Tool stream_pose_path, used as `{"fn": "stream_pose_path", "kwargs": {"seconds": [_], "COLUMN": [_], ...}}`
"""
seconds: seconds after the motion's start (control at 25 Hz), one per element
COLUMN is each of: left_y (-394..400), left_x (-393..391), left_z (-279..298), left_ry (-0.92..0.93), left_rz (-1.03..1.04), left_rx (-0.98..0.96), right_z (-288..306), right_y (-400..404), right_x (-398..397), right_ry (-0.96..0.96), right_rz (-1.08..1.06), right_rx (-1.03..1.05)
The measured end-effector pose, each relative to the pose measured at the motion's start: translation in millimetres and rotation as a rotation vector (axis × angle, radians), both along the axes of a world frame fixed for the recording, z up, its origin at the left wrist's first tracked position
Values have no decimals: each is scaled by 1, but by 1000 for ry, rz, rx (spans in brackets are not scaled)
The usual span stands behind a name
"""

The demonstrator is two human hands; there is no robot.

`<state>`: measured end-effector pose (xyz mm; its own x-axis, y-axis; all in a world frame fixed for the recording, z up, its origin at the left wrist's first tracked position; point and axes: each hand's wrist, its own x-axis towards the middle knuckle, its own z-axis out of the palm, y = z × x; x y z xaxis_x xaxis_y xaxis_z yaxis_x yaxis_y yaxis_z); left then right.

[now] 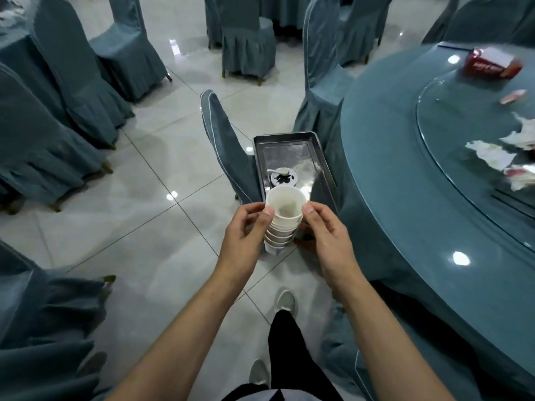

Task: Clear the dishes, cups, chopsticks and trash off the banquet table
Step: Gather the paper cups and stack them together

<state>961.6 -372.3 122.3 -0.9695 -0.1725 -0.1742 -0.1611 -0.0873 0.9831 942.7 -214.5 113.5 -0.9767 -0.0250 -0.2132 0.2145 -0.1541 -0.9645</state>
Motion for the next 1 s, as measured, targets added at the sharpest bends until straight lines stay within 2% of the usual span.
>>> {"fn": "stream_pose_path", "kwargs": {"seconds": [0.52,1.0], "left_y": [41,90], "left_x": [-174,-262], "left_z": [-33,-116], "left_ry": [-85,-208], "left_rz": [-64,-202], "left_rx": [-69,-70], "right_z": [-28,-122], "right_y": [40,83], "right_x": [-163,-243], "right_ry": [-93,-210], "right_rz": [-84,-226], "right_rx": [-28,34]}}
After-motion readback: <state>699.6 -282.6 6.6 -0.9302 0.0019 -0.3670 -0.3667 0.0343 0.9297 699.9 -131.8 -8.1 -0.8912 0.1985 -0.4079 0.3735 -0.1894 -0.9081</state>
